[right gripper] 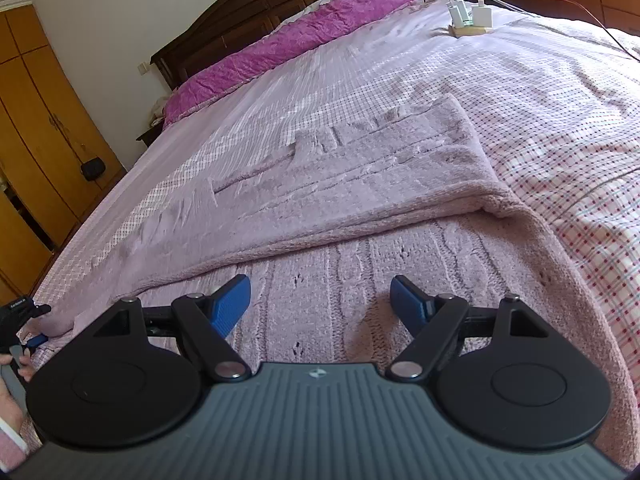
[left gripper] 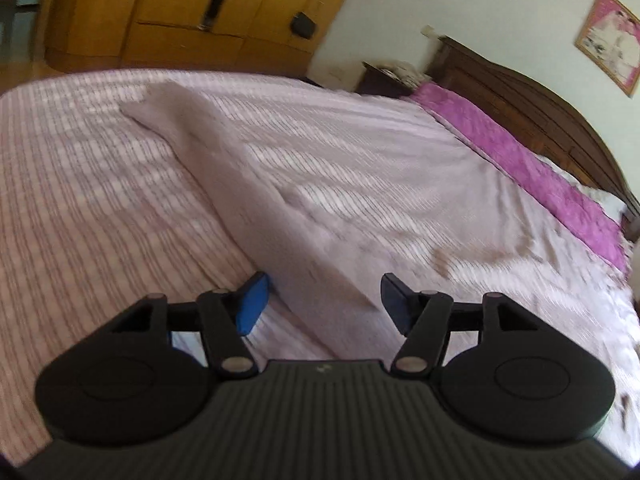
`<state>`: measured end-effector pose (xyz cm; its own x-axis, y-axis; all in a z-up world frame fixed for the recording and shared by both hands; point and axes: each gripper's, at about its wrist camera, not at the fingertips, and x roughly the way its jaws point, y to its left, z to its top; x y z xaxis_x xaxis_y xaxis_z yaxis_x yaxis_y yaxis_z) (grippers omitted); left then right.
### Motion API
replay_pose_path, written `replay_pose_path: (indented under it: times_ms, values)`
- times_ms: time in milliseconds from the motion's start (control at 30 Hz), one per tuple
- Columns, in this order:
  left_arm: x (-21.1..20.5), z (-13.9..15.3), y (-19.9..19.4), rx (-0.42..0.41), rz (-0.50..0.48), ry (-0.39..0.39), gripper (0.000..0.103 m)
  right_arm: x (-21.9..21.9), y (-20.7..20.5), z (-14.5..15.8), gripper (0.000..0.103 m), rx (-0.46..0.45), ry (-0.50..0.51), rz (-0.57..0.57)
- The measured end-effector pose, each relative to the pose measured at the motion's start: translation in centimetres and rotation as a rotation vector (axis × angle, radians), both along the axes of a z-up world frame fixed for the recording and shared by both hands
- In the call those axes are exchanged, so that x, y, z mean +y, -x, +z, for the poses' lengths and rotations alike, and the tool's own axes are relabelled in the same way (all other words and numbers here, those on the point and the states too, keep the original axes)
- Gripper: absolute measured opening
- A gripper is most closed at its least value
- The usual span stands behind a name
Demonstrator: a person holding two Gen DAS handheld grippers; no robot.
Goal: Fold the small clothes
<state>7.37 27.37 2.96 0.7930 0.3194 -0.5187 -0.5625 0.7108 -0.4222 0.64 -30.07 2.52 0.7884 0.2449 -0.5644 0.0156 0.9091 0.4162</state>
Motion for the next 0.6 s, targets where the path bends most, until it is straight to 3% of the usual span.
replay_pose_path:
  times_ms: [100,233,267,300,333,600]
  values:
    - [2.0,-0.2,-0.7,-0.009,0.047,0.034,0.064,0.0,-0.1,-0.1,0.082,0.003,0.005,0.0]
    - [3.1,-0.2,-1.8,-0.02,0.035,0.044,0.063,0.0,-0.2,-0.3,0.082,0.004,0.0,-0.008]
    - [3.2,-0.1,-2.0,-0.021,0.017,0.038,0.058,0.0,-0.2,-0.3,0.082,0.003,0.0,-0.008]
    - [3.2,-0.1,-2.1,-0.029,-0.011,0.034,0.032,0.0,-0.3,-0.3,0.082,0.002,0.0,-0.009]
    - [3.2,-0.1,-2.3,-0.029,-0.044,0.043,0.016,-0.1,-0.2,-0.2,0.082,0.0,0.0,-0.011]
    - [1.3,2.3,0.6,-0.184,-0.121,0.086,0.012,-1.2,0.1,-0.2,0.082,-0.012,-0.014,-0.043]
